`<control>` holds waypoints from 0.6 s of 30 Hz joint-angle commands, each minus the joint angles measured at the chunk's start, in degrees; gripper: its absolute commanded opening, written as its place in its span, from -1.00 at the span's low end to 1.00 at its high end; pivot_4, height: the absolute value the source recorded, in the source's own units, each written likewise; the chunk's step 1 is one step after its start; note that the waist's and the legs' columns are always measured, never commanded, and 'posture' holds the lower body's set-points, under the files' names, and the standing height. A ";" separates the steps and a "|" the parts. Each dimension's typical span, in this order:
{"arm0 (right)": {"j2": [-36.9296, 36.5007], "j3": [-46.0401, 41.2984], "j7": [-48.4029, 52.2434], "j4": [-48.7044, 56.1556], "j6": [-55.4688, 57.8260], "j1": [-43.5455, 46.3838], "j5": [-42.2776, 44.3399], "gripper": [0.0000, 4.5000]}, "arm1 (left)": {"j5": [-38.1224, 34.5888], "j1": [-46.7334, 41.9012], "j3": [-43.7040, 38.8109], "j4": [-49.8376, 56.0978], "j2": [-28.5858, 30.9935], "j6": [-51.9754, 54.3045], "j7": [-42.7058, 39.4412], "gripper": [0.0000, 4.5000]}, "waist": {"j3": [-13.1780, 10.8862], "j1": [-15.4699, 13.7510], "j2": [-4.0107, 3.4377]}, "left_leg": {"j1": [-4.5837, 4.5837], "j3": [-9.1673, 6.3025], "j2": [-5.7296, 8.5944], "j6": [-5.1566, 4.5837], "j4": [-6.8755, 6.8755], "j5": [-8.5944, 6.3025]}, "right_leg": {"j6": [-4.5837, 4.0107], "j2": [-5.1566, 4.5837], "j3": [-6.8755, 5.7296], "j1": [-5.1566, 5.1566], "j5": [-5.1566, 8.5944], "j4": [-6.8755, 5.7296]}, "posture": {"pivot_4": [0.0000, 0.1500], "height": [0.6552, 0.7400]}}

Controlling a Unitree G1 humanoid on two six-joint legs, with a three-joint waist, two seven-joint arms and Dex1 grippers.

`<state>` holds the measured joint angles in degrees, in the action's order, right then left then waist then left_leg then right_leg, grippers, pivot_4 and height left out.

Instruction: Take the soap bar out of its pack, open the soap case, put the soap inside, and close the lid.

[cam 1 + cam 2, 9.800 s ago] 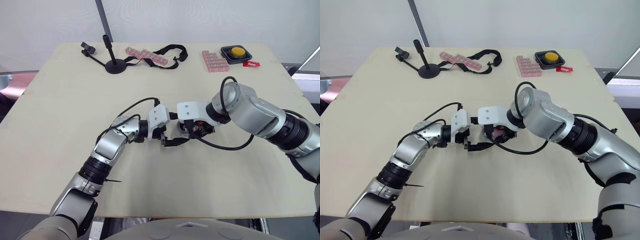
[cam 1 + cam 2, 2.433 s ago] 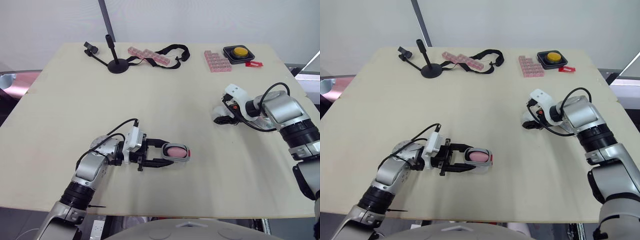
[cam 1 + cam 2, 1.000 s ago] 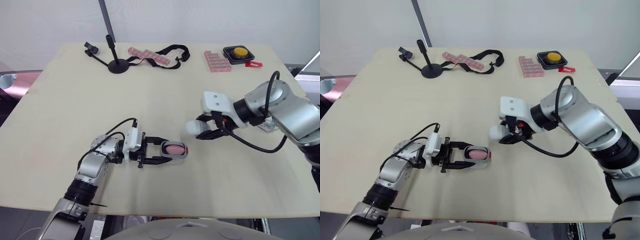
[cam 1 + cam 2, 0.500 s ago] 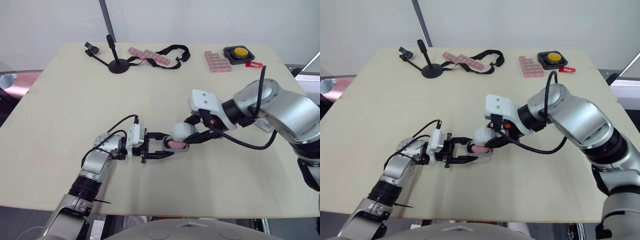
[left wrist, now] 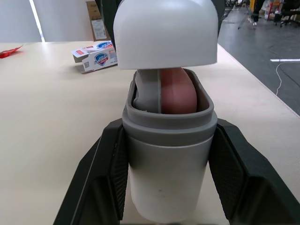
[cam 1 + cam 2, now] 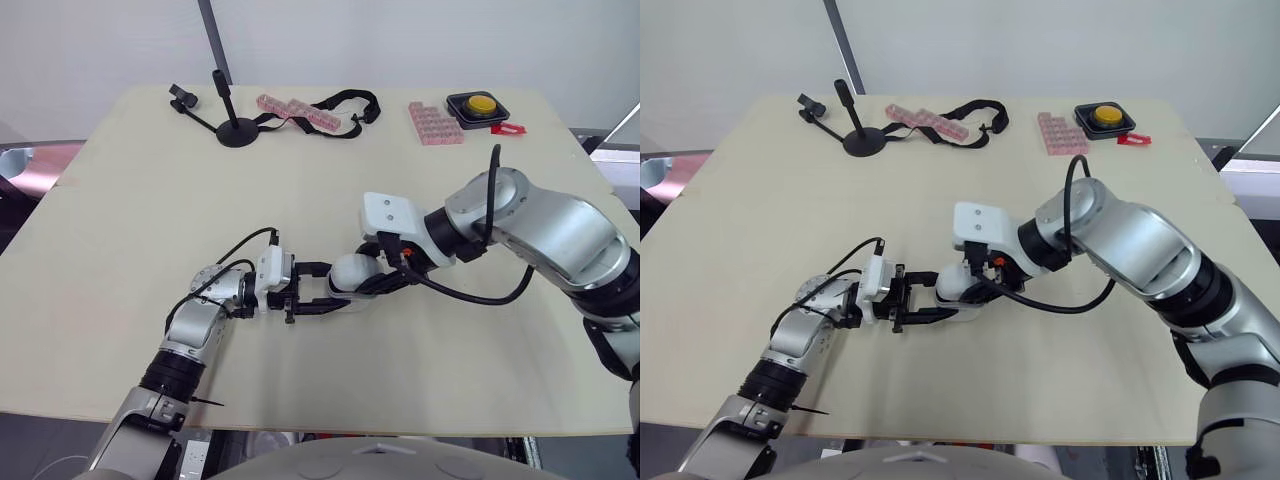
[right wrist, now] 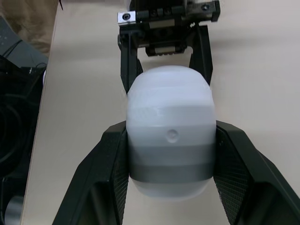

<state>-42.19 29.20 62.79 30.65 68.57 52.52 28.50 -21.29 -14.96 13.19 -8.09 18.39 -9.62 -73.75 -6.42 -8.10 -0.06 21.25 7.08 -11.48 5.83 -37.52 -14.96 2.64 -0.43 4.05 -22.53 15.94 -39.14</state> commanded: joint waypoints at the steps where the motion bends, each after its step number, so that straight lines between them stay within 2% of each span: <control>1: 0.46 0.34 -0.79 0.74 -0.03 0.96 0.36 -0.13 | 0.11 -0.51 0.09 1.03 0.02 -0.25 0.06 -0.15 | 0.00 0.03 0.00 | -0.01 0.00 0.00 0.00 0.00 0.00 | 0.00 0.00 0.00 0.00 0.00 0.00 | 1.00 1.00; 18: 0.53 4.17 -1.31 -2.40 -1.18 1.39 -0.84 -0.13 | -0.24 0.06 0.15 2.39 0.24 0.57 0.66 -0.15 | 0.01 0.10 -0.01 | -0.11 0.00 0.00 0.01 0.02 0.00 | 0.00 -0.01 0.00 0.08 0.00 0.00 | 1.00 1.00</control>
<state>-41.54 32.82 61.45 28.29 67.59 53.50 28.12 -21.25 -14.96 13.40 -7.80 18.58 -9.14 -73.25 -6.41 -8.00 -0.07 21.13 7.08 -11.48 5.84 -37.50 -14.96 2.64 -0.44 4.05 -22.44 15.94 -39.14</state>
